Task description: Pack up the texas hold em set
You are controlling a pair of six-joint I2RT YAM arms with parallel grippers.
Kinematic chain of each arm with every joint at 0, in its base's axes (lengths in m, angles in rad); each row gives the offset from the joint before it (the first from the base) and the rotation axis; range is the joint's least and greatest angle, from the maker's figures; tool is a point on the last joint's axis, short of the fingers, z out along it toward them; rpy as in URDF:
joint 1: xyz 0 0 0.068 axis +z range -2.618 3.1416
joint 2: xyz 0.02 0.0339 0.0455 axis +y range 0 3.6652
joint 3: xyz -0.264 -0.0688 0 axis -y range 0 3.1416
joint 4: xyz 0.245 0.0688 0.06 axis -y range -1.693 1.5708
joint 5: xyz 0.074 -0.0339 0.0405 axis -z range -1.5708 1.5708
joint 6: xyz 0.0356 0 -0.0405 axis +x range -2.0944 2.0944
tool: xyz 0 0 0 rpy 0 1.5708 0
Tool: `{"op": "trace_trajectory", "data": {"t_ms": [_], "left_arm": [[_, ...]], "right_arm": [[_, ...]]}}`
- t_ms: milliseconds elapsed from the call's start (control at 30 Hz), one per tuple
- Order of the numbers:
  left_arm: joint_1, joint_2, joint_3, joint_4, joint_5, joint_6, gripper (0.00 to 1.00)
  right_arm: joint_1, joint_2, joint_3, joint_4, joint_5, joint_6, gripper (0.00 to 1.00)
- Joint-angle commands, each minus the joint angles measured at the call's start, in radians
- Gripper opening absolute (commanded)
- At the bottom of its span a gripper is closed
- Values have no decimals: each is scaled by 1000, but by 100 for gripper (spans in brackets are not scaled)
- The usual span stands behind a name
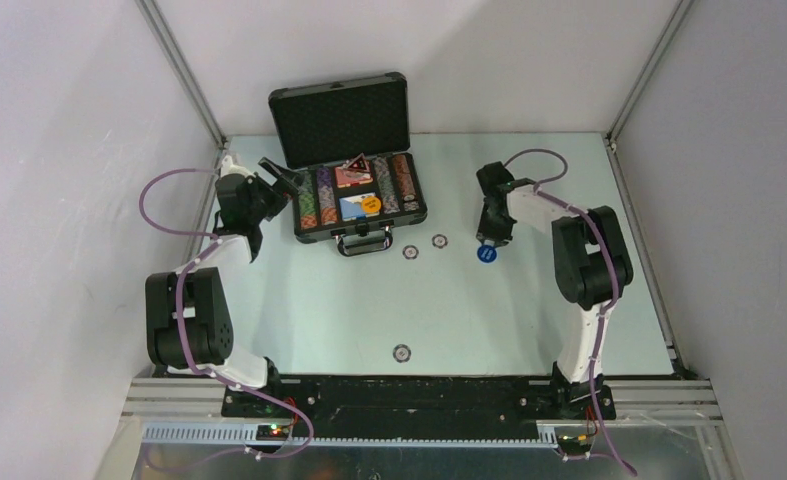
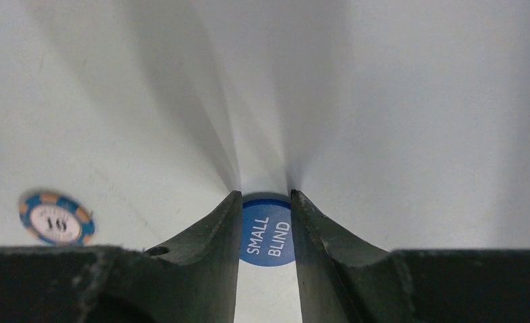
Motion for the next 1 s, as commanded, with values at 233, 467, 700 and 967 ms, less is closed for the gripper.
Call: {"op": "trace_trajectory", "data": {"t_ms": [233,467,700,967], "left_arm": [[8,3,11,44,22,-9,98],[10,-1,8,43,20,-8,98],[10,-3,7,43,19,-7,98],[10,-3,6,44,18,-7,98]], "right_arm": [[250,-22,-78,5,-100,88,34],[413,29,13,12,-89,121,32],[385,-60,3,42,103,74,53],[268,-204,-112,61,208,45,64]]}}
